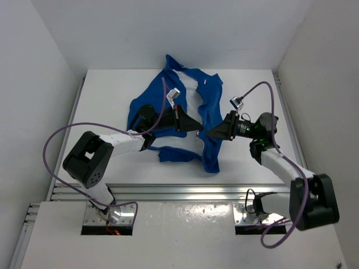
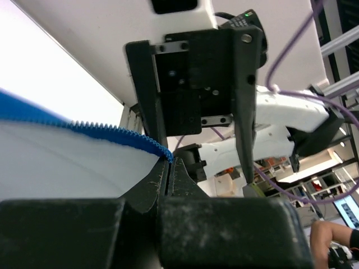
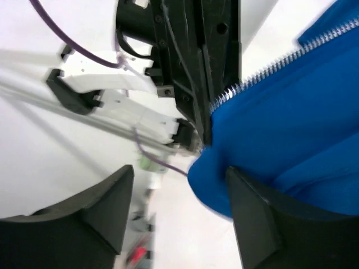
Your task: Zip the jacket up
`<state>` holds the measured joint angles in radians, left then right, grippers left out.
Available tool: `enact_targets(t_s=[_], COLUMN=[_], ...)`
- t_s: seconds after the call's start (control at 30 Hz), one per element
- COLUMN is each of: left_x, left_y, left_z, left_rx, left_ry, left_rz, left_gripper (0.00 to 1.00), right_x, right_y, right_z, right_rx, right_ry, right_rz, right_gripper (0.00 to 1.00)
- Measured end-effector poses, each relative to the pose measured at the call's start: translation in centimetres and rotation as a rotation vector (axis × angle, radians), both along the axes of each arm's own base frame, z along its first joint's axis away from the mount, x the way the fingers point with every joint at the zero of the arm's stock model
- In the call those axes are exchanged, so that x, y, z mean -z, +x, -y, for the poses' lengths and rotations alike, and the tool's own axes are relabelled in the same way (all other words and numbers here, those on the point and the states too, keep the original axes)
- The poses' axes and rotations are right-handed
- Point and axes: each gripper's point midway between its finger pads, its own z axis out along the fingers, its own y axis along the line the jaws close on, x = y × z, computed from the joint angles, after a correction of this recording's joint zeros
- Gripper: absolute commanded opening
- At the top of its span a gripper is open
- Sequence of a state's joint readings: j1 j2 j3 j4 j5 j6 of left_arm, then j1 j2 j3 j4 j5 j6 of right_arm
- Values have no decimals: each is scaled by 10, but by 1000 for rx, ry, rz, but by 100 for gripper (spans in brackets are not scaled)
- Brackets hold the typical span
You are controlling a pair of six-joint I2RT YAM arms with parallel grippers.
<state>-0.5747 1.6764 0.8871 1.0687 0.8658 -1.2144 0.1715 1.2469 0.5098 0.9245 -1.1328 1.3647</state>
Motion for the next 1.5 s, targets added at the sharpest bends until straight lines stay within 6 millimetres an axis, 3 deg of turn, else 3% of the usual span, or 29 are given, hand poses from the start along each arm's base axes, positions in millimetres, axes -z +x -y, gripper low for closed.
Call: enact_targets(t_s=[0.13,0.47,1.0,1.23,1.5], left_x=[2,5,18,26,25], left_y=[5,6,13,18,18], left_z=[1,2,8,10,12], left_rx=[-23,-33,-63,-77,-79], left_ry=[2,14,32,39,35], left_rz=[-4,-4,-25,-51,-57], left_gripper=[0,0,0,0,0], right_x=[15,60,45,37,41], right_y=[0,-6,9,12,14], right_z=[12,11,0,0,0], right_rx=[68,99,123,134,147], right_ry=[-105,-170,-24,9,12], right_rz=[14,-233,-351,-347,-372], right_gripper=[74,75,76,56,48])
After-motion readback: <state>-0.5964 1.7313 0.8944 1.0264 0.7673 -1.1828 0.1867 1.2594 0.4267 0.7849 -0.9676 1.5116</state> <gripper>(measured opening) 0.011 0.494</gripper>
